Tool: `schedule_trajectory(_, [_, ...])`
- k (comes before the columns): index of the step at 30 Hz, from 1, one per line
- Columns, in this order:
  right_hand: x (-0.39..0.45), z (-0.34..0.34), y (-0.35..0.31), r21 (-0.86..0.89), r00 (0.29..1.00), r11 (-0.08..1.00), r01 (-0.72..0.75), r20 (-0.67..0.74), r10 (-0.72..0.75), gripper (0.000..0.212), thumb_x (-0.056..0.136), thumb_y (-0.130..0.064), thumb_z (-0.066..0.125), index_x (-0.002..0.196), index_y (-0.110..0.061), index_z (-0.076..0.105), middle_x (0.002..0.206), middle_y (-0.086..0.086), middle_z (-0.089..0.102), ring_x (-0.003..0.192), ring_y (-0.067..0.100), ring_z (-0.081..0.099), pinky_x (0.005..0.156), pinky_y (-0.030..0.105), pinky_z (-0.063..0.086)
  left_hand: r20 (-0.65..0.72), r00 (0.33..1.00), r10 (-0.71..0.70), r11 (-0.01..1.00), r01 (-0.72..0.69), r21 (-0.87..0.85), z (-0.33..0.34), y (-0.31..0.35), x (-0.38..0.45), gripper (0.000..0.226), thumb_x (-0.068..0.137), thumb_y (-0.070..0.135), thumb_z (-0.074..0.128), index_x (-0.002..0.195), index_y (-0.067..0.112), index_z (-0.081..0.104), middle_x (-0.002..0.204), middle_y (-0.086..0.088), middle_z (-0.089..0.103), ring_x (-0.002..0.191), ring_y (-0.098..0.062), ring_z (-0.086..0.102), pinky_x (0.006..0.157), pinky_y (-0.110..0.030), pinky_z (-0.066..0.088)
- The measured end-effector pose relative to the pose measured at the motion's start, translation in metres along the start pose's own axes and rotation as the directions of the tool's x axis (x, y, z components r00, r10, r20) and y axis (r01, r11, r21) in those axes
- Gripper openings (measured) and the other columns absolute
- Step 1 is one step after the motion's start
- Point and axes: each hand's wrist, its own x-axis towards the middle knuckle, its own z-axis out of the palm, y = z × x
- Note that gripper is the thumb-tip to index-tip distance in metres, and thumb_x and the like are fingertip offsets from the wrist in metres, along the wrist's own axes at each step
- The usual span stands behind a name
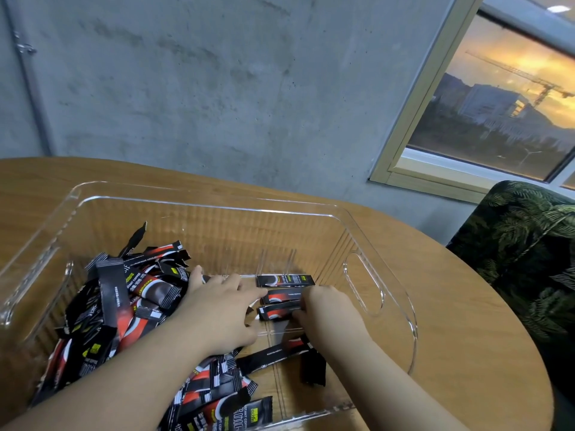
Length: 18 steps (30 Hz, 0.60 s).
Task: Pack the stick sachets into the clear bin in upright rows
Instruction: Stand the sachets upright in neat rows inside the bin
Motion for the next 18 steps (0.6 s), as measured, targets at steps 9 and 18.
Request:
schedule_trajectory(9, [-0.030, -0.015, 0.011, 0.041, 0.961, 0.986, 0.159, 0.221, -0.164, 0.040, 0.089, -0.022, 0.062, 0.128, -0.029, 0.056, 0.129, -0.005, 0.051, 0.114, 0.017, 0.052, 0.096, 0.028, 0.044, 0.027, 0.996, 0.088, 0.995, -0.087, -0.051, -0.002, -0.001, 0.001, 0.054, 0.095, 0.047, 0.047, 0.139, 0.062, 0.020, 0.150, 0.012, 0.026, 0.141, -0.019, 0.023, 0.110, -0.064, -0.005])
schedule_trajectory(18, [-0.027, -0.005, -0.001, 0.125, 0.937, 0.965, 0.229, 0.239, -0.253, 0.030, 0.086, -0.021, 0.065, 0.115, -0.028, 0.064, 0.117, -0.004, 0.053, 0.107, 0.018, 0.053, 0.091, 0.032, 0.046, 0.049, 0.994, 0.097, 0.995, -0.097, -0.014, -0.004, 0.003, -0.001, 0.041, 0.097, 0.046, 0.044, 0.135, 0.060, 0.034, 0.151, 0.013, 0.025, 0.142, -0.020, 0.019, 0.110, -0.064, -0.007])
